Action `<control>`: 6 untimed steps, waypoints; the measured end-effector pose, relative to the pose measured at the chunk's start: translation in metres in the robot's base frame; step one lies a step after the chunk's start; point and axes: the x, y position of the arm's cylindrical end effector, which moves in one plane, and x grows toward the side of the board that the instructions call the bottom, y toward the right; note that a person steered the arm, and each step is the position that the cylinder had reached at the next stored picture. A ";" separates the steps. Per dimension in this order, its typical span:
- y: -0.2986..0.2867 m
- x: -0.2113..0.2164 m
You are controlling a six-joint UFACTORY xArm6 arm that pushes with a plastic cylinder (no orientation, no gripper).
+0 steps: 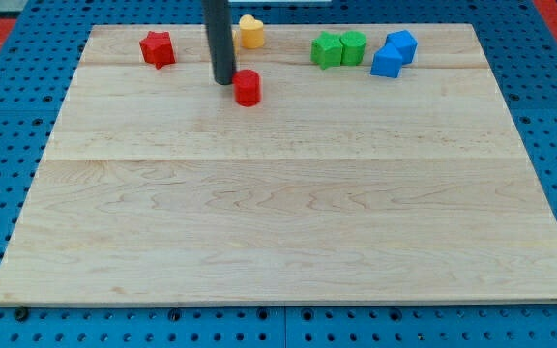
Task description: Move the red circle below the blue cube
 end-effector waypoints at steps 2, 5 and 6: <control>0.052 0.030; 0.113 0.007; 0.160 -0.007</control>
